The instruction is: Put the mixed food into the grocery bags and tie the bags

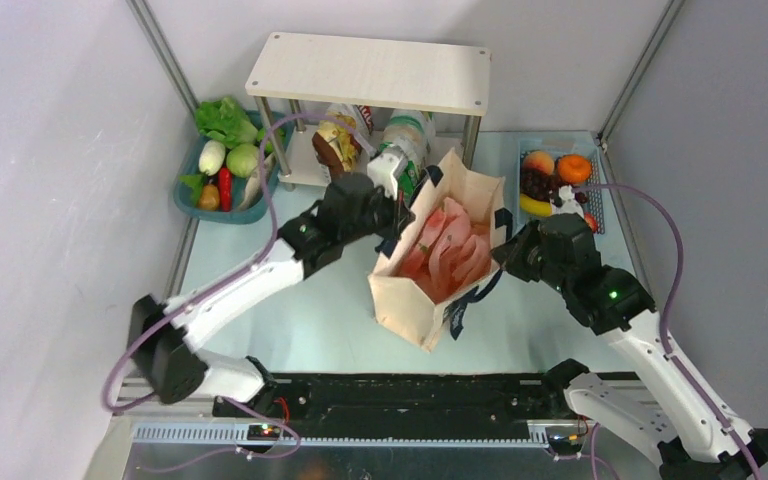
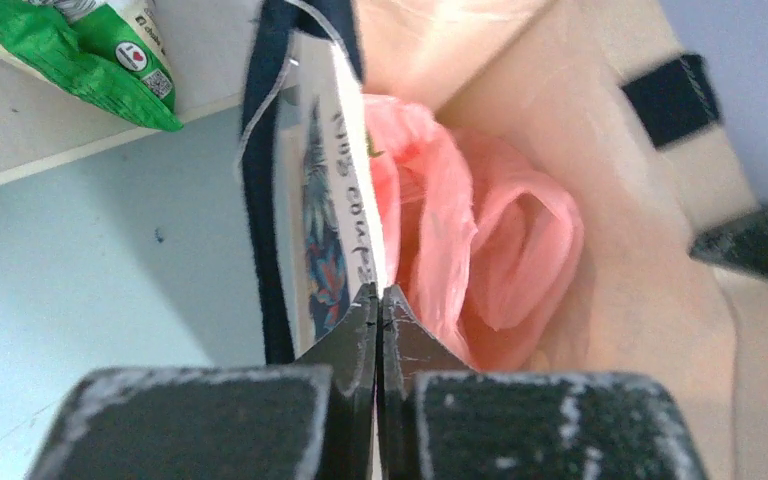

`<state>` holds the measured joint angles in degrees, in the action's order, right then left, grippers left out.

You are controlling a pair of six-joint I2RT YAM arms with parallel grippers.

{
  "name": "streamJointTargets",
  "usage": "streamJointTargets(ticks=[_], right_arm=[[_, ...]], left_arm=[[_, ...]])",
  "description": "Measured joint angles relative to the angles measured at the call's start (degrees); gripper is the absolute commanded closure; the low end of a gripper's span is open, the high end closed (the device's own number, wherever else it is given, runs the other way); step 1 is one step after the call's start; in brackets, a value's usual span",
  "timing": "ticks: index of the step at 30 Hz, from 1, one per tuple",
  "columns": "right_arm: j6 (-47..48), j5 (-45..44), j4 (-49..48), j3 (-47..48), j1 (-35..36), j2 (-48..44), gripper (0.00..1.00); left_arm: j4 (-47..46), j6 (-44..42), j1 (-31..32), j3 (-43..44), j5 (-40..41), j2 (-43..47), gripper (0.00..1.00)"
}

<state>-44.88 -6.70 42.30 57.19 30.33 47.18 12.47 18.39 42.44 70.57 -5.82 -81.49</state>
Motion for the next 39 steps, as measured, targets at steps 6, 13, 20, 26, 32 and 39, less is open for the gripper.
streamJointTargets(ticks=[6, 13, 20, 26, 32, 39], right_arm=[[1.2, -2.1, 0.9, -2.9, 0.8, -4.3, 1.0], [1.8, -7.5, 4.5, -3.0, 1.0, -9.1, 1.0], [6.0, -9.4, 7.5, -2.1, 1.0, -10.0, 1.0], [11.5, -6.0, 8.7, 3.4, 1.0, -3.8, 1.0], [14.0, -2.8, 8.1, 3.7, 1.5, -2.6, 1.0], [15.5, 1.2, 5.4, 4.2, 1.7, -3.9, 1.0]], left_arm=[[-1.1, -4.2, 15.6, -7.9, 22.8, 13.3, 1.0], [-4.7, -1.0, 22.1, -20.6, 42.5, 22.1, 1.0], [-5.6, 5.2, 22.7, -25.0, 47.5, 26.2, 0.32], [-4.5, 5.6, 22.7, -21.1, 39.9, 27.9, 0.24], [-4.4, 4.6, 22.7, -10.4, 28.4, 25.7, 0.2], [-2.0, 4.7, 22.7, 1.9, 18.9, 11.8, 0.19]])
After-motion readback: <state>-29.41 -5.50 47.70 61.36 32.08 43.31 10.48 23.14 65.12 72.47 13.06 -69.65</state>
